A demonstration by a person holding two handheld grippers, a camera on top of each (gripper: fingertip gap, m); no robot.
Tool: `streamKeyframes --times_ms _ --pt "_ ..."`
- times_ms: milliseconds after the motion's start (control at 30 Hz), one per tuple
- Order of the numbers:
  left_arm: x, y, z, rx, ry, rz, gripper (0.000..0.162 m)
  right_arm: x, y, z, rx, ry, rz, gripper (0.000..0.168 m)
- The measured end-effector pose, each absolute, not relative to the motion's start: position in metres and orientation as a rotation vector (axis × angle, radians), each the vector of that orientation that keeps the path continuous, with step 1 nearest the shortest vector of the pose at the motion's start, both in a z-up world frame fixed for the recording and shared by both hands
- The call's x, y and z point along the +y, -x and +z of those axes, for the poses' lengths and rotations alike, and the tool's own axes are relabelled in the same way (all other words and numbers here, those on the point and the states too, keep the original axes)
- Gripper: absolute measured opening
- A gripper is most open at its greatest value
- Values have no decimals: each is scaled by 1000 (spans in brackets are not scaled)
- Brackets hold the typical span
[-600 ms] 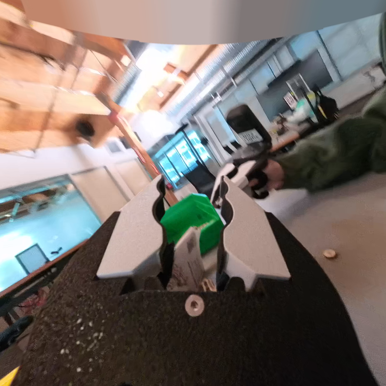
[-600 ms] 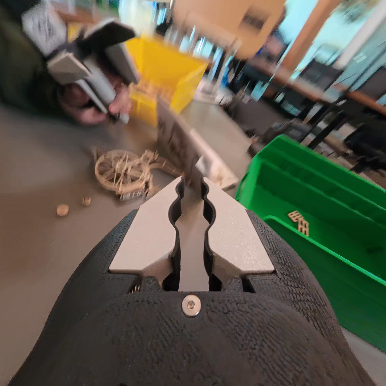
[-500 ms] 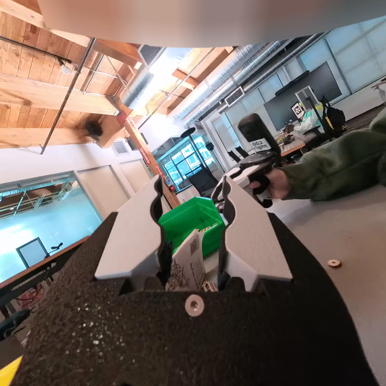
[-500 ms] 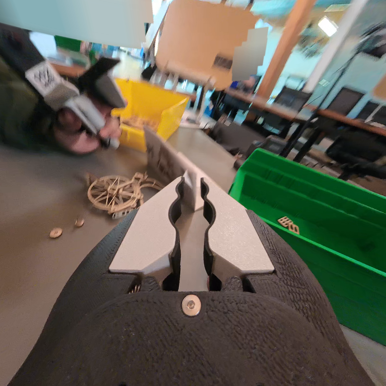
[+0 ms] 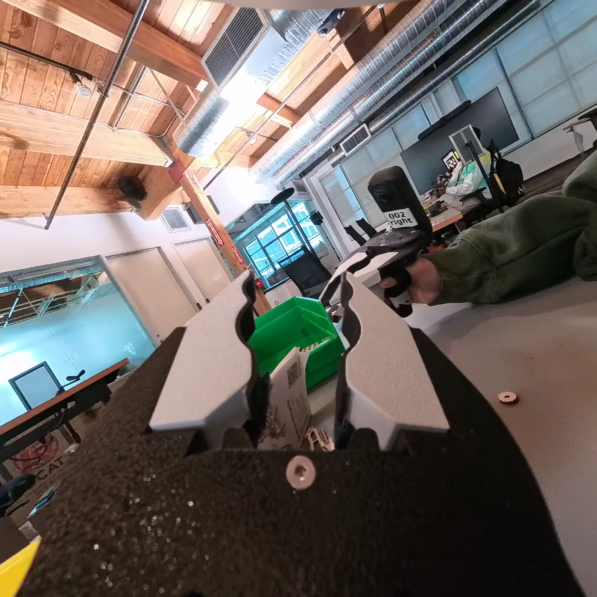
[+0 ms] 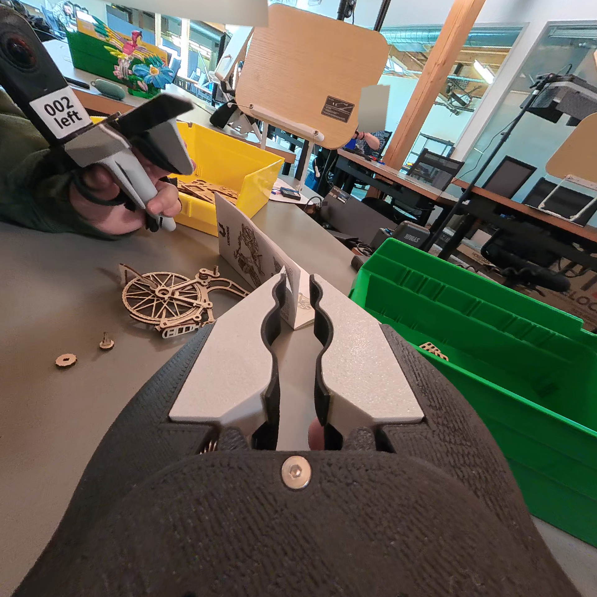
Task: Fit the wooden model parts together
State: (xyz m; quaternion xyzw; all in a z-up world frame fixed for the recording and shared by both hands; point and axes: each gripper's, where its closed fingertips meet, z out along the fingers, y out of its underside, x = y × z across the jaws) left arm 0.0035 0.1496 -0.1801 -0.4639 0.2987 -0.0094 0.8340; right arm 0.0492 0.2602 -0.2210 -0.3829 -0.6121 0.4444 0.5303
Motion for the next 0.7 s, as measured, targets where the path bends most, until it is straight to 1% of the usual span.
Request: streamKeyframes --times_ms 700 --pt "151 -7 -184 655 999 -37 49 251 -51 -224 -1494 896 1062 12"
